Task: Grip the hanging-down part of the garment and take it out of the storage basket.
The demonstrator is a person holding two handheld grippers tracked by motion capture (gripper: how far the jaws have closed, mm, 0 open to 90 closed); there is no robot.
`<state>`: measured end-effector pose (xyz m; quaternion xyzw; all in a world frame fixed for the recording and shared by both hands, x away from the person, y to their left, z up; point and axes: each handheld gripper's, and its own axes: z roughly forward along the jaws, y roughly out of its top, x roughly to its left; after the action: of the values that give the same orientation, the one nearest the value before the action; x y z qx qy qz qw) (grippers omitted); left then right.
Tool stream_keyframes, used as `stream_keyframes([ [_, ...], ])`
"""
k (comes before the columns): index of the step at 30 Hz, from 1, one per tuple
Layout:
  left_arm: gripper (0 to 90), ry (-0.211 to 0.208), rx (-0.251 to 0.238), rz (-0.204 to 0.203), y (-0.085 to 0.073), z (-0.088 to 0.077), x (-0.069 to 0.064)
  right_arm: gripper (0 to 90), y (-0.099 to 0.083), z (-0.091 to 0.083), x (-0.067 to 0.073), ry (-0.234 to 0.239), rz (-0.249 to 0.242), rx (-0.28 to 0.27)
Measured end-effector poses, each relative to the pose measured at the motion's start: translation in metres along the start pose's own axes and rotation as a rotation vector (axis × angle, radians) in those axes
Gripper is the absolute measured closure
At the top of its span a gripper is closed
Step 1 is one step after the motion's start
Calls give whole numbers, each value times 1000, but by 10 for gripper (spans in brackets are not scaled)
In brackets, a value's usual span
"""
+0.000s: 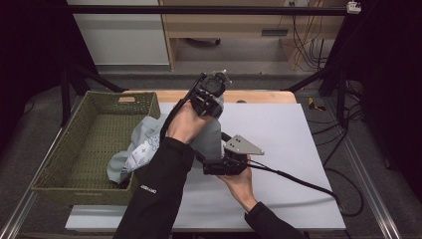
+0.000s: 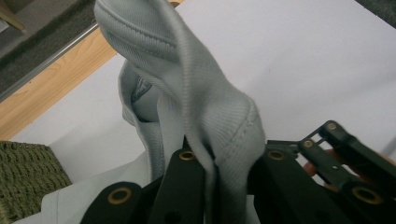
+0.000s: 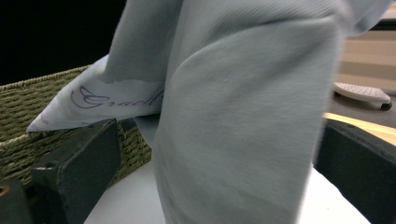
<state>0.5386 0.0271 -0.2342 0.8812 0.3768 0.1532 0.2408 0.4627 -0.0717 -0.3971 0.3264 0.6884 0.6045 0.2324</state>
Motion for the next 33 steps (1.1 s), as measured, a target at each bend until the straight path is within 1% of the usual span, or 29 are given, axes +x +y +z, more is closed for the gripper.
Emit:
stream_keyframes([
  [1,826,0,0,2,0,0,0,28,0,3,-1,8,-16,-3],
  [2,827,-3,0,5,0,0,0,32,0,4,1,12,8,13],
  [4,827,-1,5,11,0,-1,1,44,0,9,2,17,21,20],
  [5,827,-1,2,5,0,0,0,54,0,12,1,15,2,17],
  [7,826,-1,3,6,0,0,0,68,0,15,2,21,19,30],
  [8,826,-3,2,7,0,0,0,92,-1,20,0,18,-26,17],
  [9,826,-2,2,6,0,0,0,92,-1,20,0,18,-26,17],
  [10,827,-2,3,7,0,0,0,121,0,22,3,31,20,19],
  [11,826,-1,5,7,0,1,-1,161,1,24,3,43,38,31],
  [12,826,-2,6,9,0,1,-1,161,1,24,3,43,38,31],
  [13,826,-3,5,9,0,1,-1,189,1,27,3,33,28,37],
  [14,827,-3,5,9,0,1,-1,219,0,29,2,44,23,33],
  [16,827,-1,7,7,0,2,-1,293,0,31,3,45,36,41],
  [17,827,-1,15,17,0,1,0,332,0,32,3,51,44,39],
  [18,827,-1,5,6,0,2,-1,368,0,32,3,63,45,37],
  [19,827,1,8,9,0,2,-1,420,0,33,2,68,35,35],
  [20,827,1,8,8,0,2,-1,455,0,33,2,71,42,37],
  [21,827,0,8,9,0,2,-1,503,1,34,3,81,64,36],
  [22,827,-1,7,8,0,2,-1,628,2,32,2,83,61,52],
  [23,827,-1,7,7,0,2,-1,628,2,32,2,83,61,52],
  [26,827,-1,7,8,-1,1,-1,775,5,31,2,90,81,65],
  [27,827,-2,9,11,-1,0,-1,819,5,30,0,101,65,58],
  [28,827,-2,9,13,-1,0,-1,841,6,29,0,97,74,71],
  [30,827,-3,4,12,-1,-1,-1,847,6,28,1,89,76,77],
  [31,827,-3,2,11,-1,-1,-1,853,7,27,1,79,61,80],
  [32,827,-3,-1,11,-1,-2,-1,856,7,25,0,82,40,78],
  [33,827,-2,-3,12,-1,-3,-1,858,8,24,0,78,33,80],
])
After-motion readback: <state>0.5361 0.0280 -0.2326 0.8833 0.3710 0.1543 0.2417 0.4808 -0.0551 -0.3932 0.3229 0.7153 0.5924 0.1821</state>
